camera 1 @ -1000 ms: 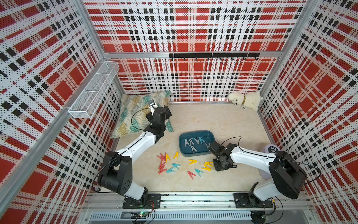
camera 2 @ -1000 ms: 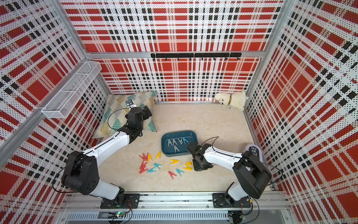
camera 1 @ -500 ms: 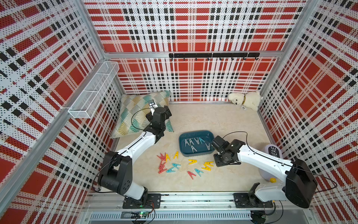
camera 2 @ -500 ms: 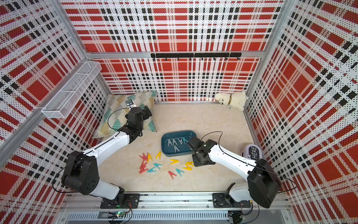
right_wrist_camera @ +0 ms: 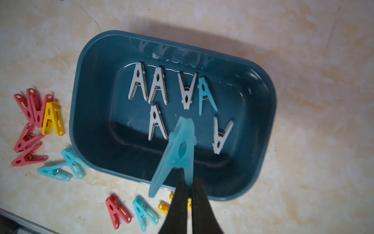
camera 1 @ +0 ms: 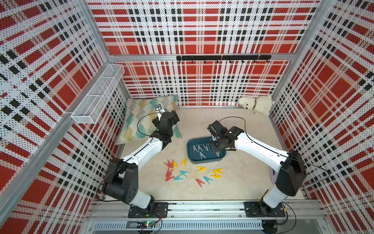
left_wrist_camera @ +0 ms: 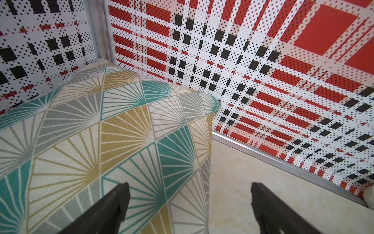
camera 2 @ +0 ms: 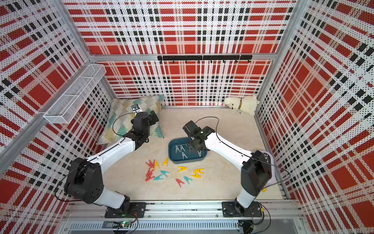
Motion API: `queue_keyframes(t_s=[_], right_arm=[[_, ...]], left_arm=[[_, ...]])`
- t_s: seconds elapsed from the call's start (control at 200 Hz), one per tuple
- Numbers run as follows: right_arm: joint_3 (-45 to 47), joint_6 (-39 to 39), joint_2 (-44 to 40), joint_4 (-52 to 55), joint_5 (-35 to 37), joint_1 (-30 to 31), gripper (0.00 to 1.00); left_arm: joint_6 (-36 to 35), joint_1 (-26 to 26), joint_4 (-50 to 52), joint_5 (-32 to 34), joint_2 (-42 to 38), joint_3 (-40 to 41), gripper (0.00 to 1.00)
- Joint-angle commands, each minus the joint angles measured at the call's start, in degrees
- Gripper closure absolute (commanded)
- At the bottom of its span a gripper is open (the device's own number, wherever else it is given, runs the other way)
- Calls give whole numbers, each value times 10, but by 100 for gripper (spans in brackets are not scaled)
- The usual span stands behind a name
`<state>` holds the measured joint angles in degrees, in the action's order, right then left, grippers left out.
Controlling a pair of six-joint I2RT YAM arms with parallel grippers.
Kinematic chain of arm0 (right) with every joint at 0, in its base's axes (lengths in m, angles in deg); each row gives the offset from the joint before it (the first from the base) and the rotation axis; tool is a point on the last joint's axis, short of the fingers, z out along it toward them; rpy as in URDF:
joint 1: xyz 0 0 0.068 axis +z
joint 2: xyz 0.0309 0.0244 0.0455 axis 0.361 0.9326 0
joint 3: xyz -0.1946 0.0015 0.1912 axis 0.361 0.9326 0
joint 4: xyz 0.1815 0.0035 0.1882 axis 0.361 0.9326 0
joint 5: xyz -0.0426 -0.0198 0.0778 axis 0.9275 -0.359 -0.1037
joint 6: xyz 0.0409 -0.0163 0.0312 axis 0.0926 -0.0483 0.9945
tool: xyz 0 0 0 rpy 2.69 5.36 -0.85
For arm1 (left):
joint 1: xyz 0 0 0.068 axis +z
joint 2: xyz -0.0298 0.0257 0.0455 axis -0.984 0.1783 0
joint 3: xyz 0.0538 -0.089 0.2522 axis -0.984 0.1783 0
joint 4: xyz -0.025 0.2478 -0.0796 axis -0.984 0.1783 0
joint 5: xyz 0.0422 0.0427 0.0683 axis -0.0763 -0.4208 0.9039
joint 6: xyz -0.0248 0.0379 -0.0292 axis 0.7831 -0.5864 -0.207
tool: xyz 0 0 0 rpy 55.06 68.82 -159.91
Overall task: Put the clothespins into the storage box
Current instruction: Place the clothespin in the storage box.
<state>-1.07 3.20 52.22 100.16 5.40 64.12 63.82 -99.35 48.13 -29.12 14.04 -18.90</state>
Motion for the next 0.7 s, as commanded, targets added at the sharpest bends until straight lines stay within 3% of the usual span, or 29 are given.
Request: queue_keyframes(t_s=[0.0, 0.301, 0.696], right_arm=[[-17, -37, 51, -16, -21, 0, 90], [3, -51, 114, -54, -60, 5, 90], [8, -63, 160, -43, -38, 5, 89]], left_arm=[[-9, -1, 5, 2, -8, -12, 1], [-6, -1, 3, 4, -11, -2, 1], [-9, -1, 4, 10, -10, -3, 1]])
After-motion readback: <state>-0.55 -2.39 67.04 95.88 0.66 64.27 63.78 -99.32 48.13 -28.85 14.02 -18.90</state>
